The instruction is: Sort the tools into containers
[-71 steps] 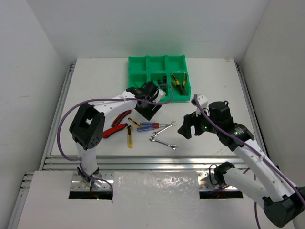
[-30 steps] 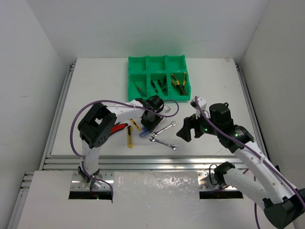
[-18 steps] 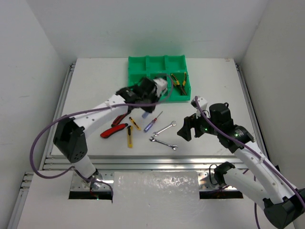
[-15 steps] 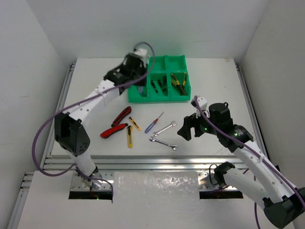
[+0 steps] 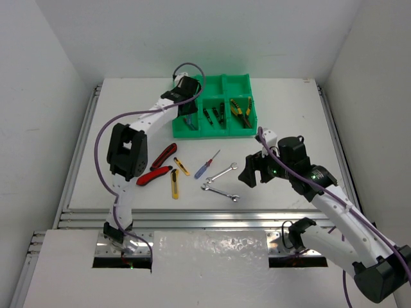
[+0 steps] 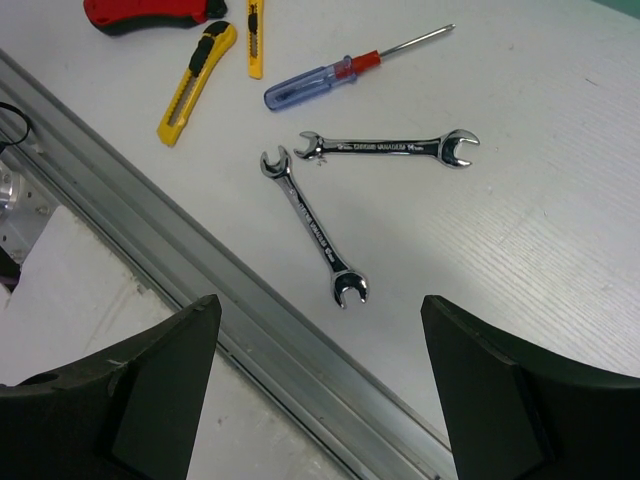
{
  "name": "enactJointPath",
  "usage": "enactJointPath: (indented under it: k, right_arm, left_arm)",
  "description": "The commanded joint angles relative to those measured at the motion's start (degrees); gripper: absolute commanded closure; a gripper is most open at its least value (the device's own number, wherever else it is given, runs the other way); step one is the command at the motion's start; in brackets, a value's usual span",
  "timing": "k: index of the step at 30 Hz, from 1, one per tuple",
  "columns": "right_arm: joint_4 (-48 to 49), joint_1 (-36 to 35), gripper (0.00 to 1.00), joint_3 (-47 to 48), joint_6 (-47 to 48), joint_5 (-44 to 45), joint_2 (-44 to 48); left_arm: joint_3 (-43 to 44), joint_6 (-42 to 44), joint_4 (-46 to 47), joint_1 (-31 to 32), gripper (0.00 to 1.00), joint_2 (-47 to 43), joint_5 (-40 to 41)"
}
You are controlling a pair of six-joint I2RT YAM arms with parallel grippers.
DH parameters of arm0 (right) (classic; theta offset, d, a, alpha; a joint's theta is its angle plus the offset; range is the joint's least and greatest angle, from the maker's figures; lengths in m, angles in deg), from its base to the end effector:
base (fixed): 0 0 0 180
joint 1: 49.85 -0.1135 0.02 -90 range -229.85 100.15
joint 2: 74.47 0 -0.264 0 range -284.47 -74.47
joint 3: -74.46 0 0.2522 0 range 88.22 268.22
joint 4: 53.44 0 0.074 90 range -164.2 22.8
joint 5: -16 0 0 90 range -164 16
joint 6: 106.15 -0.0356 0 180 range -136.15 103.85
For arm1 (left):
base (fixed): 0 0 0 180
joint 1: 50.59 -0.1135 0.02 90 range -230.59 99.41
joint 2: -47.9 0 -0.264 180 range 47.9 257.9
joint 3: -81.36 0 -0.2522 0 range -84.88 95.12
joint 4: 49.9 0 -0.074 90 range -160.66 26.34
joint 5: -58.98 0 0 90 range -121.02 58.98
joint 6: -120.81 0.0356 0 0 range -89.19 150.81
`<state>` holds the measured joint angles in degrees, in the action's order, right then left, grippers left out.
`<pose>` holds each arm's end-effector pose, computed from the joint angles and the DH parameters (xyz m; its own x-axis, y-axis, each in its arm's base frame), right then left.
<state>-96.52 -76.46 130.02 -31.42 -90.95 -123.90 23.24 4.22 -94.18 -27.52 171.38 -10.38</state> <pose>0.1611 0.0923 0.2760 -0.6862 -0.0620 -0.7248 -0.4727 0.7953 0.3795 0.4580 -0.1814 0.2496 -0.6537 -0.1769 -0.7358 -0.1696 0.9818 -0.0853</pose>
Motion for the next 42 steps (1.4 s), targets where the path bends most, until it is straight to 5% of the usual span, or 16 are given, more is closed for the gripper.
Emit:
enactJointPath:
  k: [1,4,7,11,19,23,33,35,38,42]
  right_arm:
    - [1.81,-0.02,0.18,1.09,-0.11,-0.54,-0.32]
    - [1.46,0.07,0.18,1.09,0.06,-0.54,-0.05]
    - [1.46,0.07,0.18,1.09,-0.11,-0.54,0.21]
    - [1.64,0.07,0.18,0.91,-0.11,-0.54,0.12]
    - [1.64,0.07,0.18,0.56,-0.03,-1.42,-0.14]
    - [2.07,0.07,0.18,0.3,0.06,-1.95,-0.23]
    - [1.81,-0.02,0.18,0.39,0.41,-3.18,-0.32]
    - [1.9,-0.02,0.18,0.47,0.5,-3.26,-0.23]
    - [1.99,0.07,0.18,0.47,0.41,-3.27,-0.32]
    - [1.9,-0.02,0.18,0.74,0.59,-3.09,-0.05]
  left_arm:
    - [3.5,-5.05,2.14,-0.48,0.84,-1.23,2.47]
    - [3.07,-7.06,0.65,-0.4,0.35,-2.27,2.82]
    - [-2.0,-7.08,2.04,0.22,0.19,-8.5,3.87]
    - [-11.85,1.7,10.74,6.69,0.17,-19.57,1.34]
    - [-34.53,9.88,13.03,14.55,0.35,-25.57,-11.75]
    - [-39.11,12.35,13.73,17.0,0.6,-21.28,-15.01]
    - [-42.2,12.26,18.22,18.94,0.59,-14.24,-17.57]
    - [-42.37,12.0,18.05,19.47,0.7,-12.66,-16.87]
    - [-42.2,11.12,17.51,19.64,0.99,-12.12,-15.46]
    - [-40.1,9.98,15.59,19.64,1.0,-16.85,-10.47]
